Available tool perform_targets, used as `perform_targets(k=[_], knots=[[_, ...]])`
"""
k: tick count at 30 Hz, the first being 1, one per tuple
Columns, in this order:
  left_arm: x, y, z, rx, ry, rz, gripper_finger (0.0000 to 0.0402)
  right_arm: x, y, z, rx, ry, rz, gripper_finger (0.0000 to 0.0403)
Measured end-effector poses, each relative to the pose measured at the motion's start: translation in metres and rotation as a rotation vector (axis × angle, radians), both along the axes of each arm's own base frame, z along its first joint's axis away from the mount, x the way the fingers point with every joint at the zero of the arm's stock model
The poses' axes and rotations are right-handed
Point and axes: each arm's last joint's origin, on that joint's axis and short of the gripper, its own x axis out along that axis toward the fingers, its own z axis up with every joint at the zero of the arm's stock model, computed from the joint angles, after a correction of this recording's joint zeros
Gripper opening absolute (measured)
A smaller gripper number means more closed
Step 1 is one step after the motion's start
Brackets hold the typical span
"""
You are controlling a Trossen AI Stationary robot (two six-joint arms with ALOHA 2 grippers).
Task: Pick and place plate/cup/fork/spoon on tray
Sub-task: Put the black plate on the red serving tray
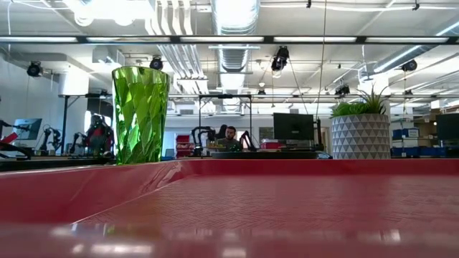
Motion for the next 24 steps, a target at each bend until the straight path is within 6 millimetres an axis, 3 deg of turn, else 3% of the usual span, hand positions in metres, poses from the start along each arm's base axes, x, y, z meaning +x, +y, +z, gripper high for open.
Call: perform_targets(k=[8, 11, 16, 20, 24], knots=[[-0.002, 0.0, 0.001, 0.0, -0.006, 0.002, 0.0195, 0.062, -0.014, -0.051, 0.02, 0.302, -0.033, 0.0144], [-0.003, 0.0, 0.001, -0.001, -0.009, 0.002, 0.0195, 0.076, -0.022, -0.062, 0.029, 0.349, -0.009, 0.0144], [-0.004, 0.0, 0.001, -0.001, -0.01, 0.002, 0.0195, 0.104, -0.037, -0.097, 0.086, 0.472, 0.007, 0.0144], [-0.005, 0.0, 0.001, -0.002, -0.01, 0.001, 0.0195, 0.116, -0.047, -0.111, 0.145, 0.51, 0.037, 0.0144], [-0.005, 0.0, 0.001, -0.003, -0.008, -0.006, 0.0195, 0.132, -0.056, -0.139, 0.196, 0.59, 0.05, 0.0144]])
